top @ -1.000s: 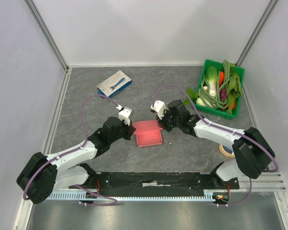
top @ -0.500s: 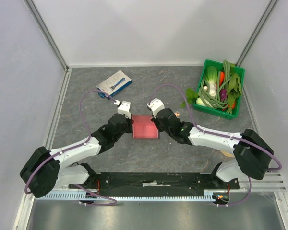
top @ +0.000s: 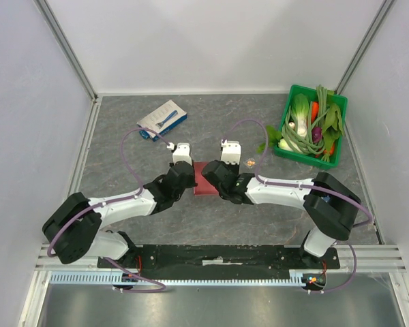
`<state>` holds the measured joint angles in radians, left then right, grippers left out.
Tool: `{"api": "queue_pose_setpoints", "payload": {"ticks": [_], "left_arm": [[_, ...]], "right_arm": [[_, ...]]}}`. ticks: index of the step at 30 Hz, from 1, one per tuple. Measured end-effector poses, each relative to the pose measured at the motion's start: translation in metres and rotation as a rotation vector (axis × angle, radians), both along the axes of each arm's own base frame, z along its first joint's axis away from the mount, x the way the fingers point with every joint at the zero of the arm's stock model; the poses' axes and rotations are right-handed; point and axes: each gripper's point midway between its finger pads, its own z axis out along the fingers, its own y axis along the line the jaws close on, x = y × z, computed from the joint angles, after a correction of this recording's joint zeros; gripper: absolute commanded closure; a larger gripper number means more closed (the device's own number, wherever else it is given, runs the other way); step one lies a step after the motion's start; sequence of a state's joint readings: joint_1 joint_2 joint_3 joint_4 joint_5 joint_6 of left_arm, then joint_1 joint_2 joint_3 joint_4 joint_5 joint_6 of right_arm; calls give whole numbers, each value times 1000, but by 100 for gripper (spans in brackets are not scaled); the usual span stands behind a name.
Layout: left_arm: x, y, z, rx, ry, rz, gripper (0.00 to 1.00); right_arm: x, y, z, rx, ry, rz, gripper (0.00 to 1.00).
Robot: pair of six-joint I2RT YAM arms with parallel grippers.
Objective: Fold the paper box
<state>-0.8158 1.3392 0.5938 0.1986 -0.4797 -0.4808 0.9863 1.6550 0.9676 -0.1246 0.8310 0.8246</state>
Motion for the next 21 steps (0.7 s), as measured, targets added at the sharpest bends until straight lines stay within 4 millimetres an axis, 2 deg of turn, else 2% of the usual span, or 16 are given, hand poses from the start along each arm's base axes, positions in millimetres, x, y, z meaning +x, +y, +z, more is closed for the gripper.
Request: {"api": "queue_pose_setpoints", "payload": {"ticks": [12, 21], "left_arm": [[-7, -10, 2, -82, -5, 82, 98], [-12, -14, -7, -152, 1, 187, 98]], "right_arm": [[-10, -8, -3, 46, -52, -76, 100], [-19, -9, -8, 43, -67, -79, 100]]}}
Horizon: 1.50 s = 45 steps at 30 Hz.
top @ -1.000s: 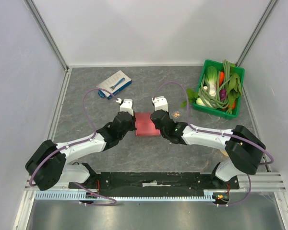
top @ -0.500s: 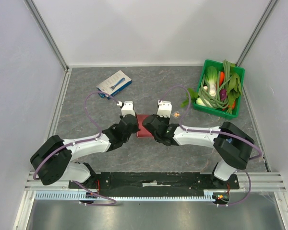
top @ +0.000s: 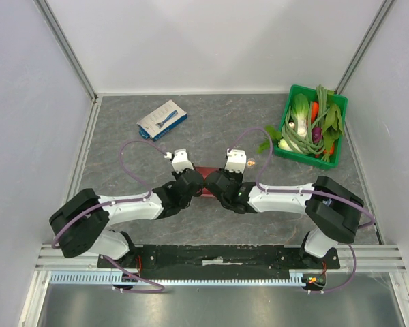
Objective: Fold the paper box
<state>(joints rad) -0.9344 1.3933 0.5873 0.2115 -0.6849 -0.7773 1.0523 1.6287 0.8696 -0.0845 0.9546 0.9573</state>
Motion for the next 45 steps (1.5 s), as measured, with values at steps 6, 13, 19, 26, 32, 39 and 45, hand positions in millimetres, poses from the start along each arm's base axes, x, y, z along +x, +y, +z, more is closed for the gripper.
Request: {"api": "queue_pose_setpoints", "payload": {"ticks": [6, 13, 19, 26, 32, 39, 45], "left_arm": [[3, -8, -4, -34, 6, 45, 98], [-11, -9, -10, -36, 3, 40, 98], [-21, -4, -12, -52, -16, 40, 98], [-23, -1, -13, -57, -33, 52, 98], [-24, 7, -15, -53, -44, 92, 98], [-27, 6, -18, -36, -49, 113, 98], [-26, 11, -20, -6, -57, 145, 98]], "right_arm": [[-3, -5, -4, -15, -8, -13, 100], [-11, -9, -10, -8, -20, -6, 100], [-18, -4, -10, -2, -28, 15, 93], [-25, -2, -1, 12, -13, 60, 60], [-40, -10, 13, 12, 15, 182, 29], [-74, -8, 13, 38, 113, 407, 18], [-96, -8, 61, 180, 79, 528, 6]]}}
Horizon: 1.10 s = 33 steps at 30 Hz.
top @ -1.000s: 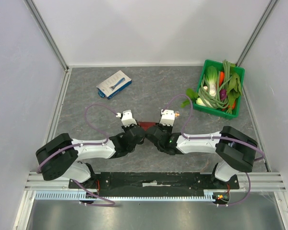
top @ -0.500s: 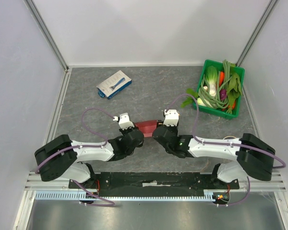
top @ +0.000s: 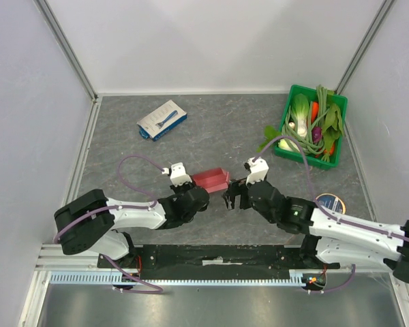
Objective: Fold the paper box
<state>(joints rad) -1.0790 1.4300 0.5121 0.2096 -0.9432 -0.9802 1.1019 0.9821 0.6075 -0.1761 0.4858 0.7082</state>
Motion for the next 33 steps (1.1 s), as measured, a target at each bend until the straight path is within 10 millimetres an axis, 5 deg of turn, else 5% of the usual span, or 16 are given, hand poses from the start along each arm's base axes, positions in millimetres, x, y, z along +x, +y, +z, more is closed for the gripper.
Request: {"api": "queue_pose_setpoints", "payload": {"ticks": [6, 13, 21, 28, 33], "left_arm": [[0, -3, 1, 39, -8, 12, 98], [-2, -3, 1, 91, -11, 17, 98], [-4, -6, 2, 162, -22, 23, 98], [-7, -2, 2, 213, -27, 29, 98], [-8, 0, 1, 227, -28, 33, 98]], "right_arm": [[6, -2, 23, -24, -36, 57, 4], [86, -24, 57, 108, 85, -235, 2], [112, 29, 60, 28, 133, -72, 17], [91, 30, 25, -207, 28, 255, 31], [82, 26, 19, -280, -38, 430, 36]]}}
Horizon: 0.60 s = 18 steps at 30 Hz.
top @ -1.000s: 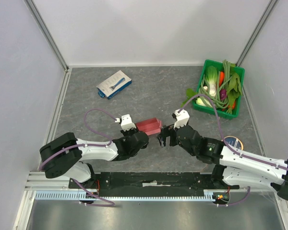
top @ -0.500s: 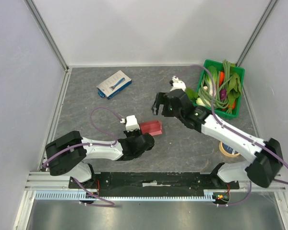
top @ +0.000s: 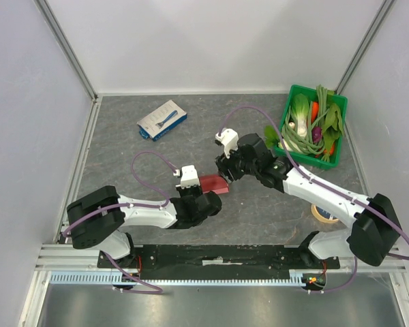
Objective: Fold the paper box
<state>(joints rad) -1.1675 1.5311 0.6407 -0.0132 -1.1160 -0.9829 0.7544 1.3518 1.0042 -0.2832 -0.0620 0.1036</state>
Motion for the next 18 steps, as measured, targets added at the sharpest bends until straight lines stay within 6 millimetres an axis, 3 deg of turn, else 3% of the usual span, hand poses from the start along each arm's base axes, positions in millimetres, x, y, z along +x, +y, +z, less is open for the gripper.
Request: {"api": "queue_pose_setpoints", "payload": {"ticks": [2, 5, 8, 11, 14, 18], "left_arm": [[0, 1, 0, 4, 0, 1, 98], [0, 1, 0, 6, 0, 1, 98], [0, 1, -1, 9, -1, 2, 98], [0, 0, 0, 13, -3, 2, 98], [0, -2, 0, 24, -5, 3, 98], [1, -2, -1, 44, -11, 10, 98]], "right_arm": [[-6, 2, -3, -8, -16, 61, 37], [-5, -1, -6, -18, -18, 47, 25], [10, -17, -1, 17, 85, -177, 20], [23, -27, 14, 160, 198, -406, 23], [11, -28, 23, 339, 332, -562, 34], [-18, -17, 22, 625, 543, -669, 37]]}}
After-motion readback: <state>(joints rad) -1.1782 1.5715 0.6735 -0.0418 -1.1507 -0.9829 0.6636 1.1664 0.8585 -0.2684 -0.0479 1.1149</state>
